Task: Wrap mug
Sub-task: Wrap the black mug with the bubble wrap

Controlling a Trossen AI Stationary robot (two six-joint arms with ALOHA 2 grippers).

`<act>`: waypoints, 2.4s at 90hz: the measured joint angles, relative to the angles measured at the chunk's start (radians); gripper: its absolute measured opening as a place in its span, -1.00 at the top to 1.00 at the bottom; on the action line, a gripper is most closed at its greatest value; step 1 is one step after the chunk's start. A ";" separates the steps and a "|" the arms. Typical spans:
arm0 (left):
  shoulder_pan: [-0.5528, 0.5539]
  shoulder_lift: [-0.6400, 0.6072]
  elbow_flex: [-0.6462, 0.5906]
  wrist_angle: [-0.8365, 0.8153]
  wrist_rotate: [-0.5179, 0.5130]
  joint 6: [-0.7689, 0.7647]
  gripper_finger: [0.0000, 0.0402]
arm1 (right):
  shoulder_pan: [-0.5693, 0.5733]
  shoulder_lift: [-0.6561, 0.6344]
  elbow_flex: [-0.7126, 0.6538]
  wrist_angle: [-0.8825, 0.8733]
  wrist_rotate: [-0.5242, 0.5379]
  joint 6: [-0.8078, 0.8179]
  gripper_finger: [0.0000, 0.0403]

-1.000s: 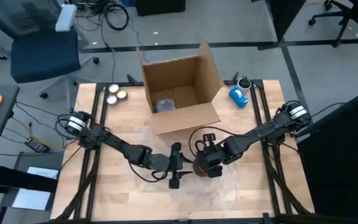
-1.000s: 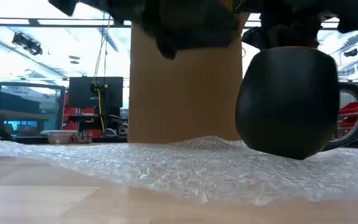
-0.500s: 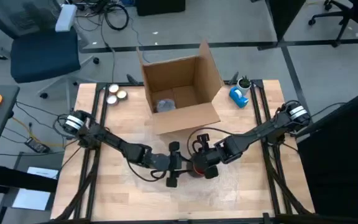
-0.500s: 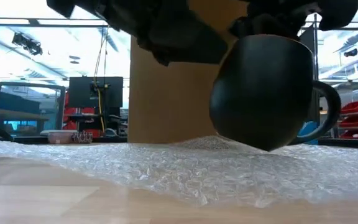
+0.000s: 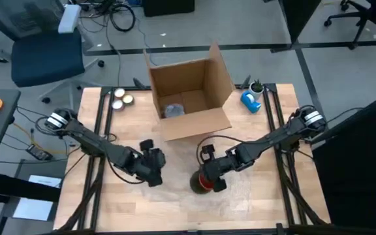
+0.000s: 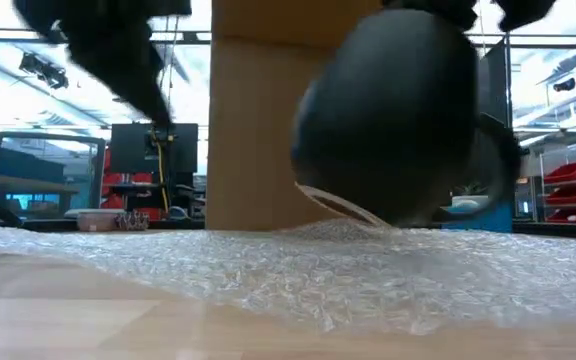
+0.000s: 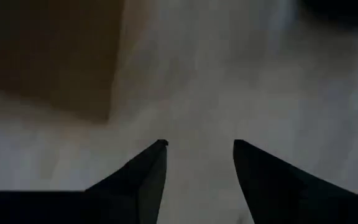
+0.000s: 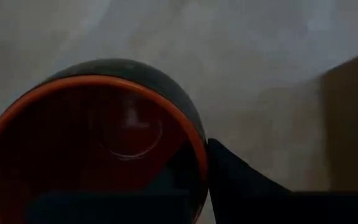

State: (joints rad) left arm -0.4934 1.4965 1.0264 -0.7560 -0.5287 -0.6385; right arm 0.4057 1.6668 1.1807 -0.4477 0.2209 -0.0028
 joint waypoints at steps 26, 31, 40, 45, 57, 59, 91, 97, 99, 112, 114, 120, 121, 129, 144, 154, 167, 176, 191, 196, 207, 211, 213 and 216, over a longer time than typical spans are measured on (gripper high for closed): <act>-0.050 0.091 0.000 0.035 0.049 -0.032 0.17 | 0.013 -0.017 0.065 -0.432 0.083 0.150 1.00; -0.058 0.103 0.000 0.046 0.055 -0.031 0.17 | 0.016 -0.024 0.091 -0.504 0.113 0.171 1.00; -0.071 0.112 0.000 0.073 0.056 -0.033 0.17 | 0.018 -0.036 0.133 -0.539 0.152 0.205 1.00; -0.073 0.113 0.000 0.079 0.051 -0.037 0.17 | 0.018 -0.037 0.142 -0.512 0.157 0.208 1.00; -0.082 0.114 0.000 0.129 0.017 -0.045 0.17 | 0.020 -0.035 0.137 -0.331 0.150 0.166 1.00; -0.084 0.116 0.000 0.146 0.014 -0.044 0.17 | 0.020 -0.035 0.133 -0.291 0.149 0.159 1.00; -0.153 0.221 0.000 0.275 -0.024 0.000 0.17 | 0.020 -0.030 0.086 -0.139 0.261 0.094 1.00; -0.154 0.247 0.000 0.277 -0.028 0.000 0.17 | 0.020 -0.030 0.086 -0.093 0.310 0.021 1.00; -0.154 0.258 0.000 0.283 -0.028 0.003 0.17 | 0.020 -0.023 0.086 -0.069 0.316 0.000 1.00; -0.141 0.337 0.000 0.403 0.032 0.062 0.17 | -0.001 0.028 0.087 -0.008 0.298 -0.024 1.00; -0.141 0.349 0.000 0.422 0.056 0.067 0.17 | -0.002 0.040 0.087 -0.011 0.292 -0.021 1.00; -0.141 0.376 0.001 0.464 0.097 0.077 0.17 | 0.000 0.079 0.086 -0.016 0.288 -0.017 1.00; -0.141 0.377 0.002 0.466 0.100 0.078 0.17 | 0.000 0.084 0.086 -0.018 0.287 -0.017 1.00; -0.141 0.382 0.005 0.447 0.117 0.059 0.17 | 0.011 0.112 0.088 -0.037 0.273 0.018 1.00; -0.142 0.336 0.001 0.341 0.129 0.044 0.17 | 0.051 0.097 0.092 -0.076 0.176 0.120 1.00; -0.141 0.313 -0.002 0.325 0.102 0.061 0.17 | 0.068 0.059 0.101 -0.112 0.181 0.107 1.00; -0.131 0.306 -0.002 0.356 0.079 0.062 0.17 | 0.042 0.023 0.113 -0.064 0.225 0.100 1.00; -0.128 0.304 -0.002 0.373 0.076 0.061 0.17 | 0.014 0.027 0.111 -0.051 0.160 0.096 1.00; -0.128 0.280 0.007 0.293 0.094 0.023 0.17 | -0.013 0.032 0.110 -0.136 0.044 0.103 1.00; -0.128 0.262 0.023 0.253 0.085 0.005 0.17 | -0.022 0.033 0.108 -0.170 0.038 0.103 1.00; -0.128 0.218 0.043 0.218 0.050 0.002 0.17 | -0.050 0.033 0.108 -0.145 0.007 0.104 1.00; -0.128 0.206 0.043 0.207 0.046 -0.015 0.17 | -0.062 0.035 0.110 -0.139 -0.026 0.109 1.00; -0.128 0.198 0.043 0.193 0.045 -0.027 0.17 | -0.068 0.037 0.110 -0.140 -0.043 0.112 1.00; -0.128 0.187 0.043 0.164 0.046 -0.055 0.17 | -0.075 0.041 0.110 -0.147 -0.059 0.111 1.00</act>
State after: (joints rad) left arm -0.6216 1.6831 1.0695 -0.5917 -0.4828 -0.6939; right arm 0.3312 1.7078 1.2911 -0.5946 0.1622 0.1082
